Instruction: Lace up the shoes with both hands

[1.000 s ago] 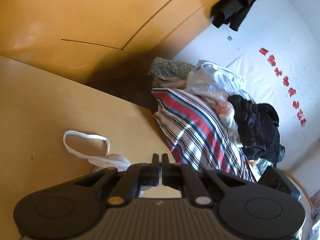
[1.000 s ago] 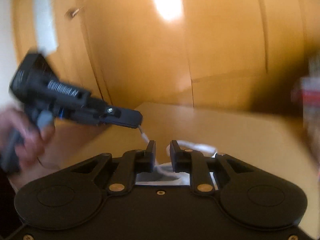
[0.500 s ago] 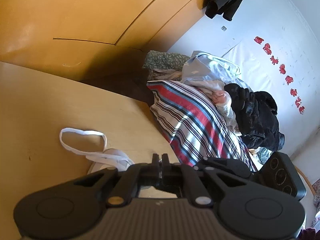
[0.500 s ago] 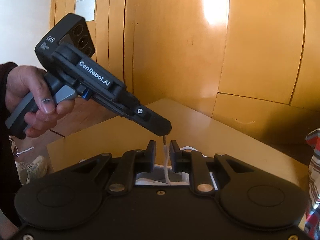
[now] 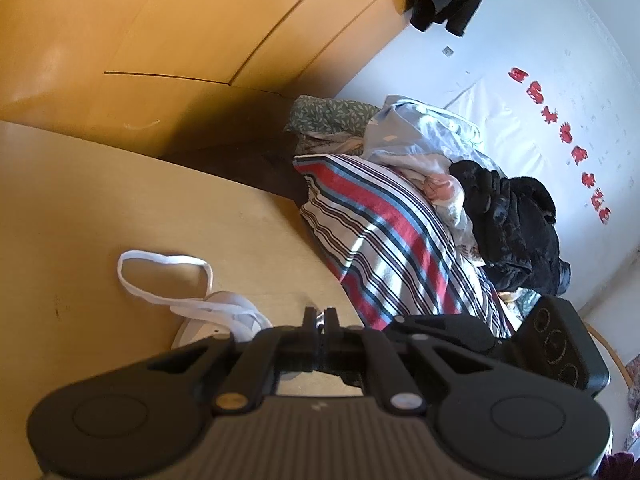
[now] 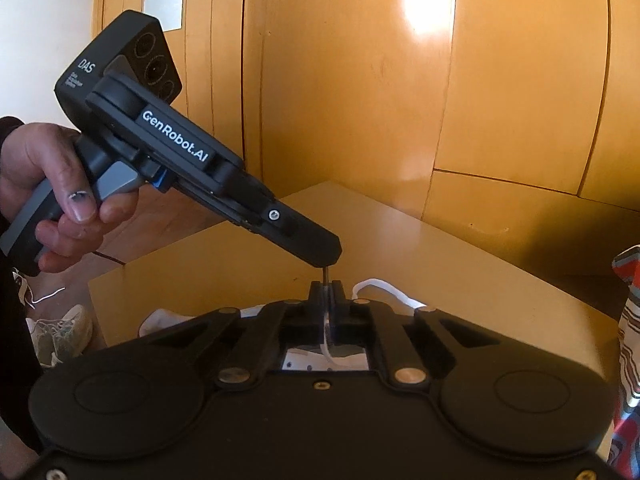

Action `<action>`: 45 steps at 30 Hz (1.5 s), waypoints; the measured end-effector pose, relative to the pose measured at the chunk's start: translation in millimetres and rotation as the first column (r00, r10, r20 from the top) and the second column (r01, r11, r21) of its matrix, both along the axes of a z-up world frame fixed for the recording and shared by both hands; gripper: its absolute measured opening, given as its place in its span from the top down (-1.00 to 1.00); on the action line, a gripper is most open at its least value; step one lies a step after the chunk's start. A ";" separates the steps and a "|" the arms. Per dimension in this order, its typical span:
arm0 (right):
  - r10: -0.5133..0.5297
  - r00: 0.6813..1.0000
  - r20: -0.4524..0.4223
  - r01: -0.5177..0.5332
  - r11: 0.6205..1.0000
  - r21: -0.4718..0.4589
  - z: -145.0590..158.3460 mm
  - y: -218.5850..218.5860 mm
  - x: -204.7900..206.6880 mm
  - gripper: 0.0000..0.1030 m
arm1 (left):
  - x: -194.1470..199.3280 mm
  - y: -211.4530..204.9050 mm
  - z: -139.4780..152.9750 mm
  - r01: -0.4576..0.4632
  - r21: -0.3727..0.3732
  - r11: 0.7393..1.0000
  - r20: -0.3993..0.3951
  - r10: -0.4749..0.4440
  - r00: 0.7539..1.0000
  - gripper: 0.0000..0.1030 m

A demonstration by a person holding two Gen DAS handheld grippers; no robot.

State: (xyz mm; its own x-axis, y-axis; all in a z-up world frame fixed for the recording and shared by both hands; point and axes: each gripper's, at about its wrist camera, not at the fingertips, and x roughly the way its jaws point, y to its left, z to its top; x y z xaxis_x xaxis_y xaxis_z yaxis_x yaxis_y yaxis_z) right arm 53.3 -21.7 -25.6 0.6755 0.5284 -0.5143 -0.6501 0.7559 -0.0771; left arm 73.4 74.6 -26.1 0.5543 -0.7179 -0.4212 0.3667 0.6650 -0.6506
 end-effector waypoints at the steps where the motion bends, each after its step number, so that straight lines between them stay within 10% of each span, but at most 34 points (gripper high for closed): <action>1: 0.000 1.000 -0.008 0.000 1.000 -0.006 -2.5 0.3 0.1 0.94 | -0.2 0.3 0.6 -0.002 0.001 1.000 0.002 0.002 1.000 0.81; 6: -0.036 0.996 -0.077 0.031 0.998 -0.057 -8.2 -5.2 12.1 0.94 | -9.6 -12.3 20.9 0.027 0.348 0.937 0.152 -0.085 0.985 0.43; 9: -0.037 0.991 -0.132 0.029 0.998 -0.059 -10.1 -13.2 25.8 0.94 | -18.7 -49.2 9.1 0.084 0.670 0.738 0.194 -0.283 0.939 0.43; 22: 0.020 0.956 -0.291 -0.040 0.997 -0.064 -37.2 -8.5 80.0 0.94 | 4.7 -99.8 -20.2 0.176 0.863 0.474 0.075 -0.464 0.883 0.43; 29: 0.057 0.926 -0.374 -0.073 0.997 -0.030 -47.9 -12.1 101.5 0.94 | 16.2 -100.5 -31.8 0.159 0.854 0.495 0.080 -0.426 0.901 0.40; 37: 0.072 0.906 -0.417 -0.089 0.996 -0.022 -48.7 -12.1 102.9 0.94 | 34.2 -79.0 -33.2 0.179 0.718 0.673 0.062 -0.318 0.946 0.80; 45: 0.053 0.879 -0.473 -0.085 0.995 -0.046 -56.4 -2.8 112.4 0.94 | 24.6 -87.4 -32.1 0.156 0.772 0.616 0.070 -0.326 0.943 0.80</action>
